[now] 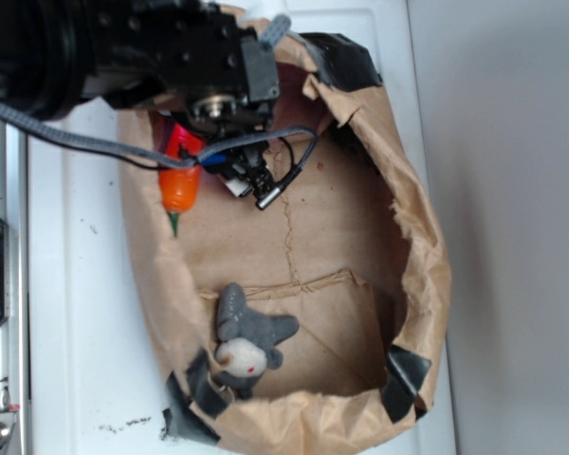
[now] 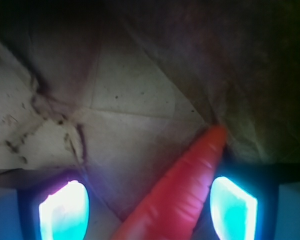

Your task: Grab the carrot.

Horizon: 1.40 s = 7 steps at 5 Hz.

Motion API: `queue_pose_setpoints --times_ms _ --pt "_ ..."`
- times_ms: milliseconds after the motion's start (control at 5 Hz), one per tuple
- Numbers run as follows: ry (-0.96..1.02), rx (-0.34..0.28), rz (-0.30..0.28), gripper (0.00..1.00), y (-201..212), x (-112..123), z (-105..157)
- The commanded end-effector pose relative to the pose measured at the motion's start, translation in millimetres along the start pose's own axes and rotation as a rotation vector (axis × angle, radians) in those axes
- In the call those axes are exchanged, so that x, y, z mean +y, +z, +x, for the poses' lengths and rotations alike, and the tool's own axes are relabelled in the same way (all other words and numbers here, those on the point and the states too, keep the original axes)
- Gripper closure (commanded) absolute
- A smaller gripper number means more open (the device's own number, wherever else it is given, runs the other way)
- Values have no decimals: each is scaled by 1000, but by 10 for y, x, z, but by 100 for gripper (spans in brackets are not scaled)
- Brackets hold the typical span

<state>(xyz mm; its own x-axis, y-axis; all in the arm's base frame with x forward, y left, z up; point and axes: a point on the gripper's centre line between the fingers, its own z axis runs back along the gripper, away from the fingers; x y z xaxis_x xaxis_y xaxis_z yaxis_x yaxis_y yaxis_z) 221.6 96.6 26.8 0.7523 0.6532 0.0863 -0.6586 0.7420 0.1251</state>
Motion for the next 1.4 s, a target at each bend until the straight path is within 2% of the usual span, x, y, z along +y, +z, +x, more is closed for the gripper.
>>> queue_pose_setpoints --times_ms 0,200,400,600,1000,1200 --pt "-2 8 -40 0 -141 -13 -332" --pt "-9 -18 -48 0 -130 -24 -333" --pt "-34 -49 -57 100 -117 -19 -307" --pt "-58 -82 -100 100 113 -11 -254" --pt "-138 -165 -245 100 802 -74 -54" --pt "-264 -223 -331 100 1218 -187 -32"
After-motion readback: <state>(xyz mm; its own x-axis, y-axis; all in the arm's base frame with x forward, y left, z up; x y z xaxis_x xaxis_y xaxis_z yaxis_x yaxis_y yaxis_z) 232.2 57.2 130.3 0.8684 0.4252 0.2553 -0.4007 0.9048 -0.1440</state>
